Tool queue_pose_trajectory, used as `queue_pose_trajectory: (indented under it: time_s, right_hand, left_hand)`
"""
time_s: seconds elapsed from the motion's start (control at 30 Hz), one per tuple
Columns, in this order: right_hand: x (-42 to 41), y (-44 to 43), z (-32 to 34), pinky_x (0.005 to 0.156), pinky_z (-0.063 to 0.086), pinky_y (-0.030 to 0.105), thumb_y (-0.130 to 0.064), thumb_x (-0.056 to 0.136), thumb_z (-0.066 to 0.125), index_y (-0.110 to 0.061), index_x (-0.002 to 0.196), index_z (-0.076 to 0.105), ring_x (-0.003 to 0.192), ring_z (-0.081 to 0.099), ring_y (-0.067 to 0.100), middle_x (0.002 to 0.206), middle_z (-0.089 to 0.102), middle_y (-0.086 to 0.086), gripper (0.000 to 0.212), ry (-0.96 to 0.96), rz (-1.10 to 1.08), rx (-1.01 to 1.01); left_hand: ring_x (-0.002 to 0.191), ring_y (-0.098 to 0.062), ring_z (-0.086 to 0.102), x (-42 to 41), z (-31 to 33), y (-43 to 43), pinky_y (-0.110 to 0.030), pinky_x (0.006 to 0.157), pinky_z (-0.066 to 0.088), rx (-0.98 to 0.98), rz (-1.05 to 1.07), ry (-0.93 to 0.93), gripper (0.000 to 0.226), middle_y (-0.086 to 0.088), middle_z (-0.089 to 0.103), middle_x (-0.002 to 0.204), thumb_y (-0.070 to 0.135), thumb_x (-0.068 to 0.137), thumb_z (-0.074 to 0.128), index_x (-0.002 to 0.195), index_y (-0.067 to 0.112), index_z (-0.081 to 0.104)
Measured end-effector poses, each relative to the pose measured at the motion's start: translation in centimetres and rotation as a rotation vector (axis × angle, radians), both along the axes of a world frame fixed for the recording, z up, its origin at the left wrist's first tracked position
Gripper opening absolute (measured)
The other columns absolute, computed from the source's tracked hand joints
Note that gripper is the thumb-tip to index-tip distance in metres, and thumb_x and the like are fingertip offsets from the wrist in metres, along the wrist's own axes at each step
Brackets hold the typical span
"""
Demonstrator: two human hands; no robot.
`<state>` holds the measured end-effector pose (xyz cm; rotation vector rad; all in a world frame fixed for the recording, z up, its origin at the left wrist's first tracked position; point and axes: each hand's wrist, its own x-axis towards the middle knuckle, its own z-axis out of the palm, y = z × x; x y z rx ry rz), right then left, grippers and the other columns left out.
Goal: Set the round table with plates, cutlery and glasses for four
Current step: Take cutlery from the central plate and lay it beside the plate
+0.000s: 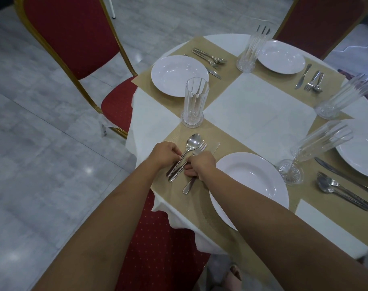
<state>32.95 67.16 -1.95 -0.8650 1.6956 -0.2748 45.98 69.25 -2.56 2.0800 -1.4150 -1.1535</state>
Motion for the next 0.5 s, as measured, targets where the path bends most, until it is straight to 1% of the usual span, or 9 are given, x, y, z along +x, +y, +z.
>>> queue_pose_trajectory:
  time_s: [0.13, 0.3, 0.43, 0.5]
  right_hand:
    - [0.00, 0.03, 0.11, 0.076, 0.060, 0.050, -0.003, 0.091, 0.059, 0.005, 0.075, 0.065, 0.069, 0.071, 0.037, 0.068, 0.068, 0.018, 0.018, -0.004, -0.001, -0.001]
    - [-0.12, 0.03, -0.04, 0.077, 0.060, 0.050, -0.004, 0.091, 0.060, 0.001, 0.071, 0.063, 0.075, 0.073, 0.038, 0.065, 0.068, 0.015, 0.020, -0.014, 0.001, 0.009]
    - [-0.33, -0.09, 0.14, 0.079, 0.060, 0.048, -0.002, 0.091, 0.058, 0.001, 0.071, 0.062, 0.071, 0.071, 0.037, 0.066, 0.066, 0.016, 0.021, -0.023, 0.002, 0.003]
    - [-0.56, -0.11, 0.29, 0.080, 0.059, 0.044, 0.000, 0.091, 0.056, -0.001, 0.078, 0.063, 0.070, 0.067, 0.032, 0.066, 0.063, 0.014, 0.015, -0.030, 0.040, -0.003]
  left_hand:
    - [0.077, -0.013, 0.060, 0.00, -0.19, 0.08, -0.029, 0.081, 0.051, -0.013, 0.008, -0.003, 0.012, 0.002, 0.066, 0.080, 0.010, 0.078, 0.073, 0.090, 0.012, 0.073]
    - [0.081, -0.013, 0.061, -0.03, -0.35, 0.18, -0.029, 0.082, 0.051, -0.016, 0.019, -0.002, 0.013, 0.000, 0.067, 0.085, 0.011, 0.078, 0.073, 0.092, 0.012, 0.072]
    - [0.084, -0.013, 0.060, 0.00, -0.43, 0.40, -0.027, 0.081, 0.049, -0.022, 0.039, 0.024, 0.015, -0.001, 0.066, 0.088, 0.014, 0.080, 0.072, 0.096, 0.013, 0.072]
    - [0.085, -0.013, 0.058, -0.05, -0.36, 0.54, -0.024, 0.079, 0.046, -0.023, 0.045, 0.038, 0.017, 0.001, 0.063, 0.088, 0.015, 0.083, 0.070, 0.099, 0.013, 0.071]
